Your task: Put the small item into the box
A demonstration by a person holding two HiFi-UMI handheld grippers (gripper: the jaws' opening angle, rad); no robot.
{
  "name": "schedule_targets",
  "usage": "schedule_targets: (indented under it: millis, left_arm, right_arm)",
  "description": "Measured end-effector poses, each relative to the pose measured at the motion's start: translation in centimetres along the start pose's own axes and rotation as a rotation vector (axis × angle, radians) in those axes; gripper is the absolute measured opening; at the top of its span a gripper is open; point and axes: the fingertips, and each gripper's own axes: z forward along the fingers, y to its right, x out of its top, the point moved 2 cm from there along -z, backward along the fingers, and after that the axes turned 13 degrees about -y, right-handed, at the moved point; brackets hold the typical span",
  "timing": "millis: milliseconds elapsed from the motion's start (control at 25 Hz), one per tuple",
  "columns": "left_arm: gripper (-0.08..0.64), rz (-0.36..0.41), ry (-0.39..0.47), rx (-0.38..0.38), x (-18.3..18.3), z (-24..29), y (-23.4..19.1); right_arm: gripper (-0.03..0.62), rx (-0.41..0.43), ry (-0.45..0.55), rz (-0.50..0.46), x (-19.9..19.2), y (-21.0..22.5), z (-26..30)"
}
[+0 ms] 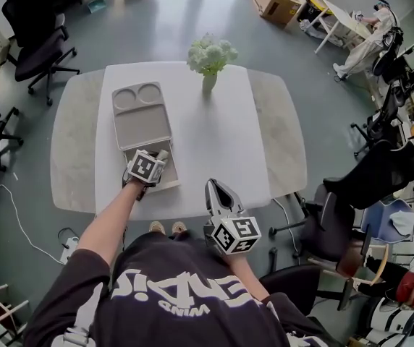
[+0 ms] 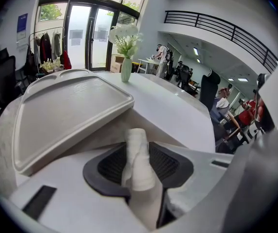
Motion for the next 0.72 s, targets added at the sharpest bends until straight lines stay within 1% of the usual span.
schedule_targets:
  millis: [200, 440, 600, 720]
  left_arm:
    - [0.144, 0.002, 0.007, 0.003, 0.0, -0.5, 0.2]
    - [0.144, 0.001, 0.042, 0.001, 0.4, -2.1, 0.3]
    - [0.144, 0.002, 0.093, 0.004, 1.1, -4.0, 0.7]
    - [0.144, 0.016, 0.152, 0.005, 2.2, -6.3, 1.0]
  right_arm:
    - [0.023, 0.01, -0.008, 0.002, -0.3, -0.1, 0.3]
    - [0.023, 0.033, -0.02, -0.011, -0.2, -0.6, 0.8]
    - [0.024, 0.049, -0.022, -0.018, 0.0, -1.0, 0.9]
    - [0.023, 0.059, -0.022, -0.024, 0.3, -1.5, 1.0]
